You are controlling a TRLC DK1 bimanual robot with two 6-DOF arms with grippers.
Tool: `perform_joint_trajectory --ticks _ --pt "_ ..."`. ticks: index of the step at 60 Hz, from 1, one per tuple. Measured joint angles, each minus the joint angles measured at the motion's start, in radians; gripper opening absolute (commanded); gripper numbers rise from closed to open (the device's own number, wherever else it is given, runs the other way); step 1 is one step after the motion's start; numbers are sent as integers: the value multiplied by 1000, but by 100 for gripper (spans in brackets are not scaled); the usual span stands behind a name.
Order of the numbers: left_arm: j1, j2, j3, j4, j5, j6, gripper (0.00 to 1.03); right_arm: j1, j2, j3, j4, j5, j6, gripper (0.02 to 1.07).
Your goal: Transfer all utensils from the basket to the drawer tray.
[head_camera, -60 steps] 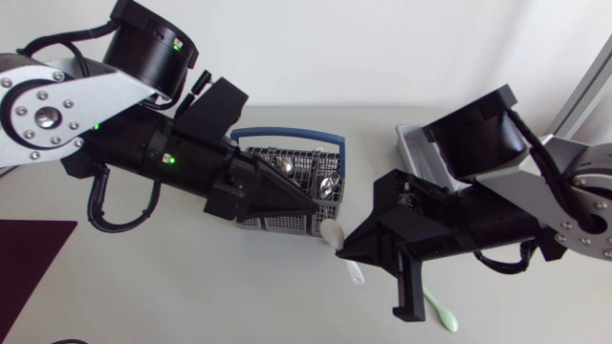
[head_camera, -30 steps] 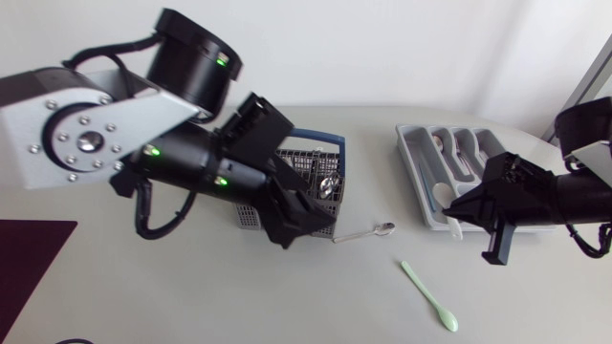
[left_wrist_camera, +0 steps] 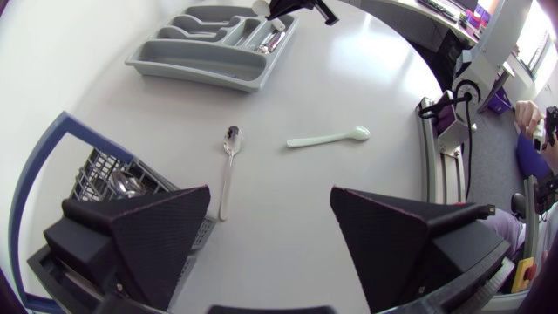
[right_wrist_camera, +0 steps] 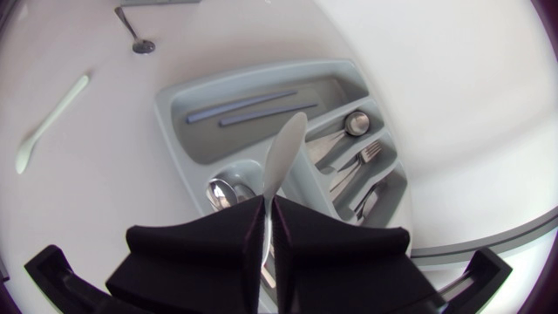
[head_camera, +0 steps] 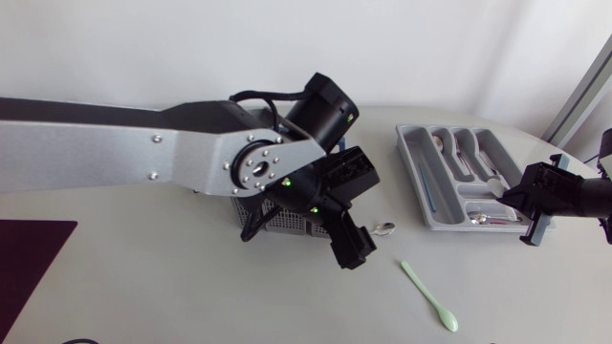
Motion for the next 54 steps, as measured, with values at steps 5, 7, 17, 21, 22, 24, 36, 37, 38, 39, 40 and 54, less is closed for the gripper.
perform_joint_trajectory --ticks 5,7,17,21,22,24,36,37,38,39,40,54 --pt "-5 48 41 0 -5 14 97 -12 48 6 75 36 -33 8" --pt "-5 67 57 0 -5 16 97 -14 70 6 109 48 -44 8" --pt "-5 145 111 -1 -10 38 97 -25 158 2 254 119 -107 8" --pt "-5 179 134 -2 -12 47 96 -24 177 -8 311 148 -133 20" --pt "-4 186 139 -2 -12 48 96 -24 181 -11 319 153 -140 24" --pt "-4 201 149 -5 -12 51 96 -24 187 -19 330 163 -149 34" --pt "-3 286 216 -31 -31 92 94 -24 194 -87 359 198 -193 62" --pt "-3 291 221 -31 -32 93 94 -24 194 -90 360 197 -193 65" --pt "-3 300 230 -35 -33 97 94 -24 194 -93 368 197 -193 66" --pt "-3 303 234 -38 -35 97 94 -24 193 -93 373 197 -193 69" --pt "-5 311 241 -41 -38 102 94 -24 192 -93 374 196 -193 70" --pt "-14 429 393 -135 -88 151 91 -32 100 -153 377 170 -183 84"
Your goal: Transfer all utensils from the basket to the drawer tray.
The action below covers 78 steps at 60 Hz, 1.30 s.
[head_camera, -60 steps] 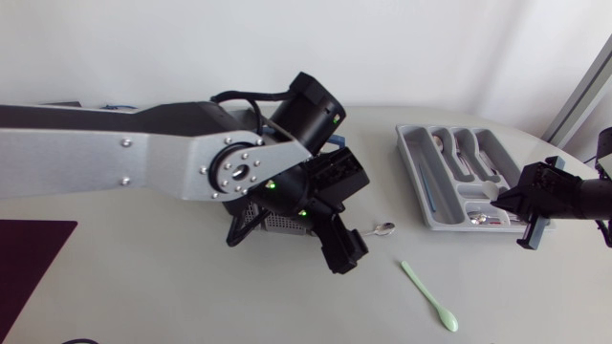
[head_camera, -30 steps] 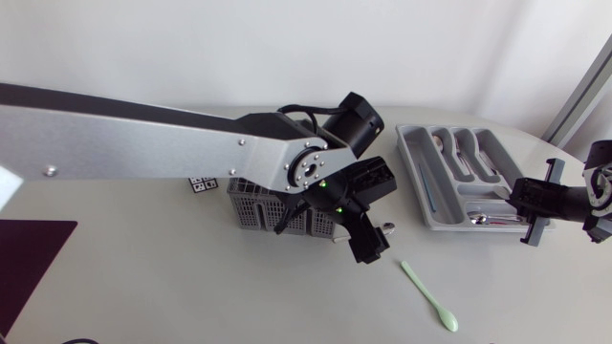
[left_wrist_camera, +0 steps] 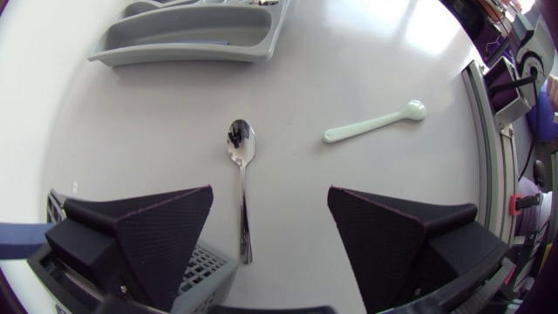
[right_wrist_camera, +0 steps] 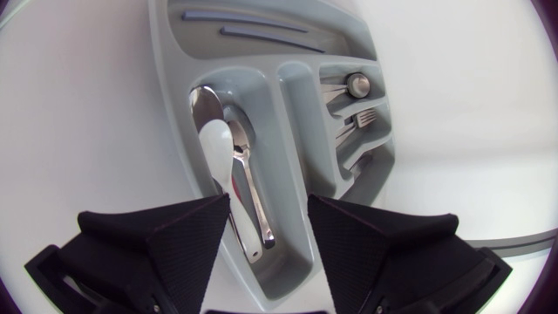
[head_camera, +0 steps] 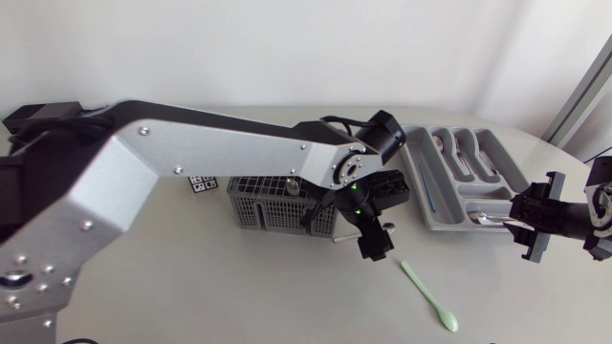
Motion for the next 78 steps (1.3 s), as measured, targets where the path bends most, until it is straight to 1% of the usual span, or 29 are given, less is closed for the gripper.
perform_joint_trajectory --ticks 10,16,21,28,47,55,70,73,78 --pt "-11 68 101 -75 -63 24 91 0 -93 -55 -39 -27 18 86" --pt "-18 84 130 -111 -79 34 91 0 -130 -68 -53 -37 22 86" --pt "-23 101 167 -158 -105 46 89 2 -146 -69 -57 -41 26 86" --pt "-32 118 203 -216 -123 53 89 2 -164 -76 -68 -50 37 86" --pt "-68 102 196 -213 -203 76 89 2 -169 -90 -80 -57 37 86" --pt "-78 106 213 -221 -209 92 87 2 -186 -92 -102 -69 37 86" --pt "-60 200 373 -243 -209 98 87 19 -278 -134 -152 -95 60 86" --pt "-56 230 403 -261 -209 99 82 31 -301 -152 -154 -99 64 86" --pt "-51 281 460 -309 -212 101 80 45 -328 -178 -155 -100 67 87"
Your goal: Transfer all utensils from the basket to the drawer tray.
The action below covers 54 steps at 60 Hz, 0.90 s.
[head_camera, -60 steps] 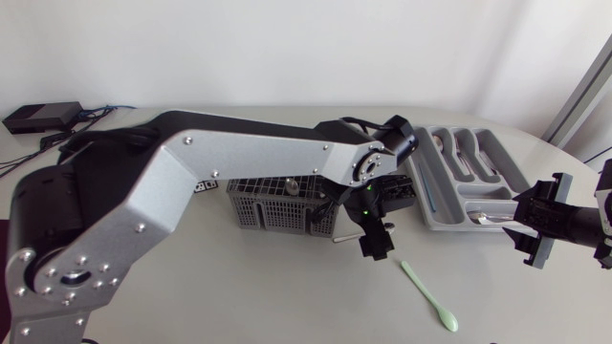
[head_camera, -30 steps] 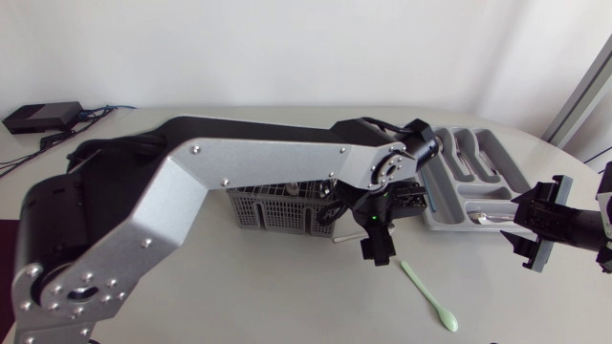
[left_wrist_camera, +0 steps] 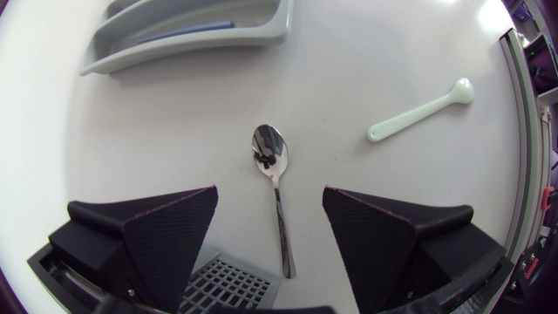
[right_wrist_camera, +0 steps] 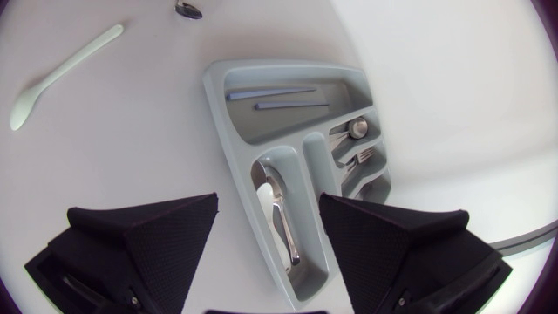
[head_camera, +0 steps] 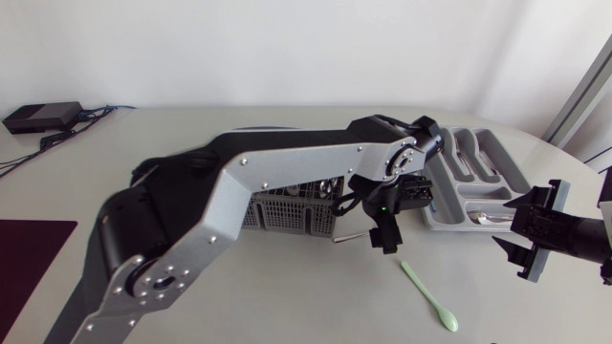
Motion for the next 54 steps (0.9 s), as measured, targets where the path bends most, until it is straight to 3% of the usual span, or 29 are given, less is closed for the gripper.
perform_joint_trajectory --ticks 13,20,27,38,47,54 --pt "2 133 188 -158 -1 0 75 10 -13 -16 -2 -2 3 87" --pt "2 166 230 -180 -1 0 75 10 -24 -19 -3 -4 3 87" --pt "2 177 237 -190 -1 0 65 10 -34 -23 -6 -6 3 87" --pt "3 208 283 -196 -1 0 63 10 -49 -38 -8 -7 3 87" --pt "7 221 297 -206 0 0 53 10 -62 -45 -12 -7 3 87" --pt "15 223 299 -212 0 0 38 10 -72 -46 -26 -10 3 87"
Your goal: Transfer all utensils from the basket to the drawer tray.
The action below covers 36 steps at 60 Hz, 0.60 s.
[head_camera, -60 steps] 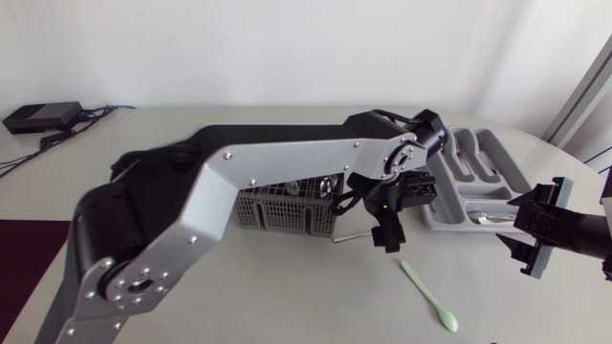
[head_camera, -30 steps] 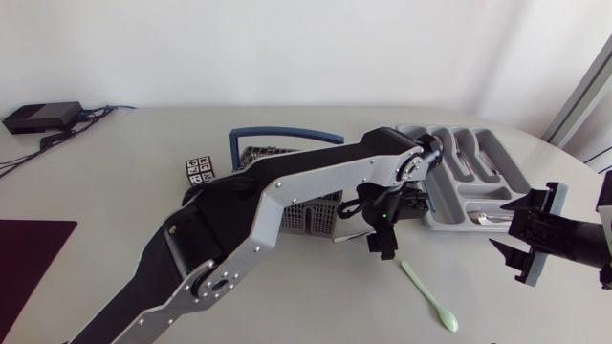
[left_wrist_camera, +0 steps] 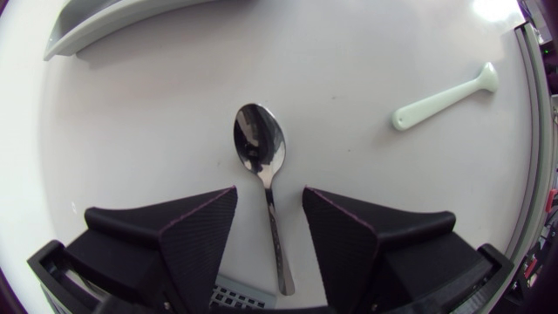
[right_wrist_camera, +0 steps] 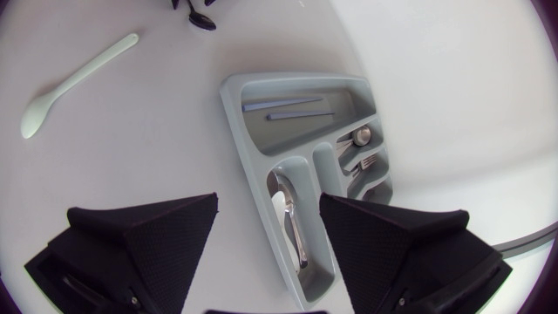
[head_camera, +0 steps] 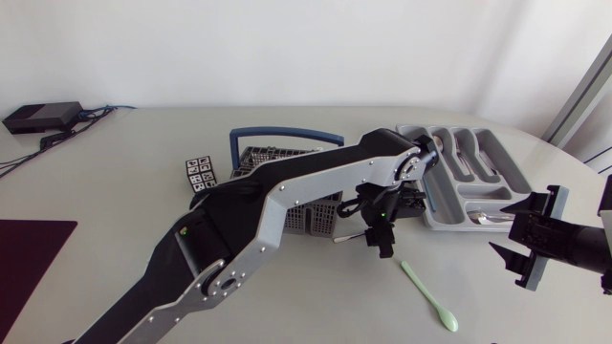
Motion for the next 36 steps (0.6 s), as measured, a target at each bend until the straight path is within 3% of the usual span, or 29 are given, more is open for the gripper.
perform_joint_trajectory --ticks 11,18,36 --pt "12 2 5 -44 16 0 22 0 -22 -2 -6 0 0 87" --pt "13 2 5 -64 29 0 3 7 -41 -2 -26 -1 0 87" --pt "27 -3 5 -92 122 -8 3 28 -146 -23 -113 -1 18 87"
